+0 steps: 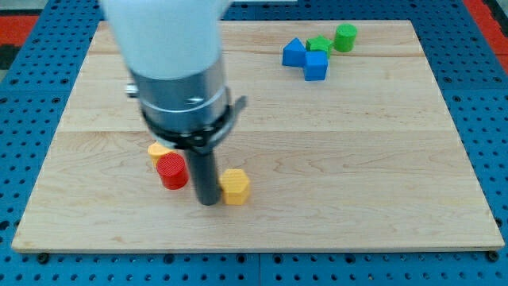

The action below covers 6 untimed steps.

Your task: Slide the yellow hexagon to the bottom right side

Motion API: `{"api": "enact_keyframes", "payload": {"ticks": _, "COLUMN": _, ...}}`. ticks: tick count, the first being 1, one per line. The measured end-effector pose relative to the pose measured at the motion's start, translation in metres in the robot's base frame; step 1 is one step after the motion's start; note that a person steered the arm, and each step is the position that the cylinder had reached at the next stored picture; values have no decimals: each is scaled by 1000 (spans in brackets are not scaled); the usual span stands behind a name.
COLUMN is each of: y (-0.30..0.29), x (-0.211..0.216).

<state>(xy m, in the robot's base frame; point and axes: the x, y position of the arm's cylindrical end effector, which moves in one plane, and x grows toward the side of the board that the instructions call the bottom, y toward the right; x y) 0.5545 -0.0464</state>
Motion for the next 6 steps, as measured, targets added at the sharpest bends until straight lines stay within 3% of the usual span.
{"api": "enact_keyframes", "payload": {"ticks": 3, "y": 100, "x": -10}}
{"api": "enact_keyframes", "payload": {"ticks": 4, "y": 67, "x": -19}}
{"api": "enact_keyframes", "payload": {"ticks": 5, "y": 89, "x": -30}}
{"api": "enact_keyframes", "payload": {"ticks": 6, "y": 71, "x": -50}}
